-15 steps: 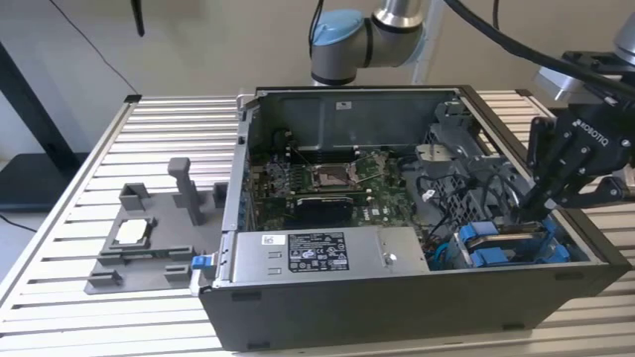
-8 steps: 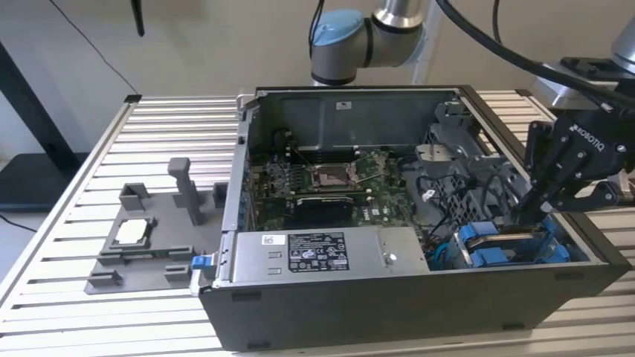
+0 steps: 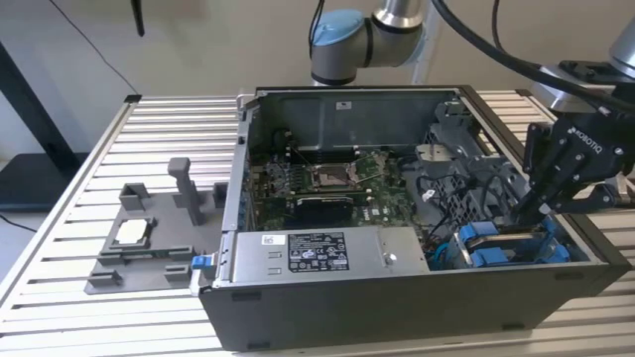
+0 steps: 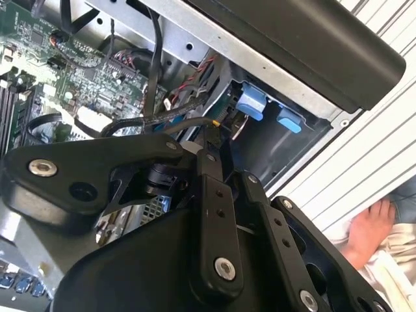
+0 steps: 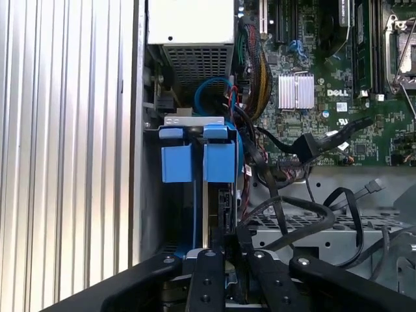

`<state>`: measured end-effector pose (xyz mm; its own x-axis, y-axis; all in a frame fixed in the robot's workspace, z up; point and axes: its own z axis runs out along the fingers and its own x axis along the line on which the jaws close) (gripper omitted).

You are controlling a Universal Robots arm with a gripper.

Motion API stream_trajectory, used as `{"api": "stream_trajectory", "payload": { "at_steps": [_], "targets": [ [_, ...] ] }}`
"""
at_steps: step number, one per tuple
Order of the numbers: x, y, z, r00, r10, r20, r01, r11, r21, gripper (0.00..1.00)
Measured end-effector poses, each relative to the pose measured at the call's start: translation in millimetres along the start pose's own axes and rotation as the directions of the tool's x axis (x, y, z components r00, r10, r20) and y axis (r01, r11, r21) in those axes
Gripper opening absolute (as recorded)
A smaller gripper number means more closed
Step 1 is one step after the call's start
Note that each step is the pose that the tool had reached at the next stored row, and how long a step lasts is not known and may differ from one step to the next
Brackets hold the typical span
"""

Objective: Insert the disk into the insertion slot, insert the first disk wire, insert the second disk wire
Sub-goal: 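Insert the first disk wire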

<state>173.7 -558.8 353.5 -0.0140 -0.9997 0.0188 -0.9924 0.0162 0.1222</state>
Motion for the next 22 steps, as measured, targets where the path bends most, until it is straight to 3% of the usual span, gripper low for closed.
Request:
{"api": "stream_trajectory", "payload": {
  "at_steps": [22],
  "targets": [
    [-0.7, -1.2, 3.2, 1.0000, 0.000, 0.0003, 0.000, 1.0000, 0.0004, 0.19]
  ]
}}
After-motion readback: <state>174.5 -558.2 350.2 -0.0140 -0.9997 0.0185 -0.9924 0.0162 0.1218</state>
